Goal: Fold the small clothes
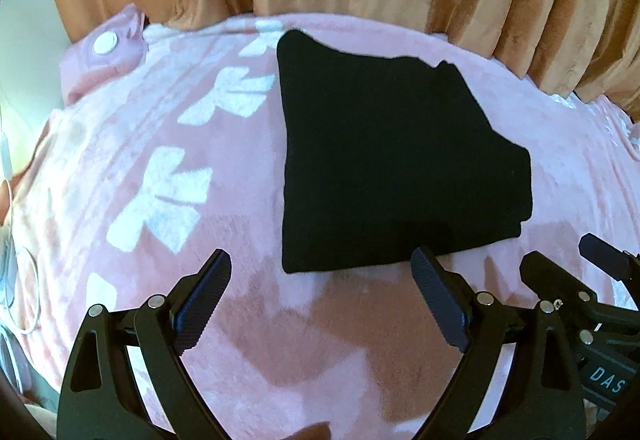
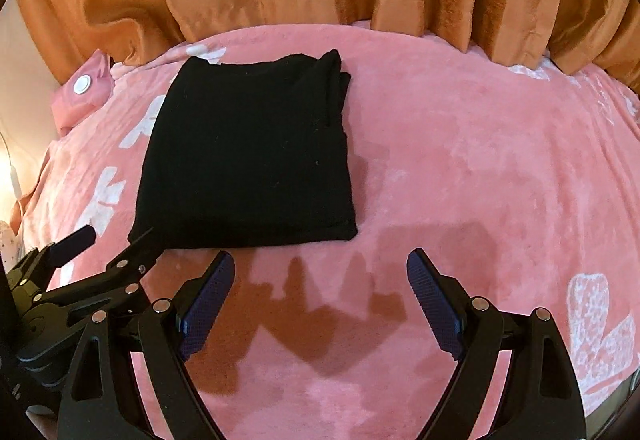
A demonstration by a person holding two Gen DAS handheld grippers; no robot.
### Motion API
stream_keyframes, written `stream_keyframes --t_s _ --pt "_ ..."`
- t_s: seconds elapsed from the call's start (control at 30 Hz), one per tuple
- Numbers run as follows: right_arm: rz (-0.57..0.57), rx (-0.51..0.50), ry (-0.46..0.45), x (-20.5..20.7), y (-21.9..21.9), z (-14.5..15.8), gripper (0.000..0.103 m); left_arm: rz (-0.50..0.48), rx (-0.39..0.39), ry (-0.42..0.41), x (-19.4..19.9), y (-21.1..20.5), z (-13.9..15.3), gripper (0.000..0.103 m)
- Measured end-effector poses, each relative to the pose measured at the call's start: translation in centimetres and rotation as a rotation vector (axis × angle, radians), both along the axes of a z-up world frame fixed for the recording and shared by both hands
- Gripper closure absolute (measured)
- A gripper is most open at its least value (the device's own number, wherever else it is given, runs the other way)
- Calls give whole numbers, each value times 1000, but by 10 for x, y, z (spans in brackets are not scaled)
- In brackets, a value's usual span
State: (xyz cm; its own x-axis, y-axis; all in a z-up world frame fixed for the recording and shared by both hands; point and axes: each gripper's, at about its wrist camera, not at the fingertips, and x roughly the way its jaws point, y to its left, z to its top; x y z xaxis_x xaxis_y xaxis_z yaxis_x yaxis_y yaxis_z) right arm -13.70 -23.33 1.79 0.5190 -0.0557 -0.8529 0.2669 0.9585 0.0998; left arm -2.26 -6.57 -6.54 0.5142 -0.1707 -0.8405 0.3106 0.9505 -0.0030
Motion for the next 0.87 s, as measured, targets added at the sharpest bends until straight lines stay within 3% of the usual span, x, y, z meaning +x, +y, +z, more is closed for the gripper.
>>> stream_keyframes --t_s 0.87 --pt "-20 -15 4 19 5 -9 17 2 22 -7 1 -3 2 15"
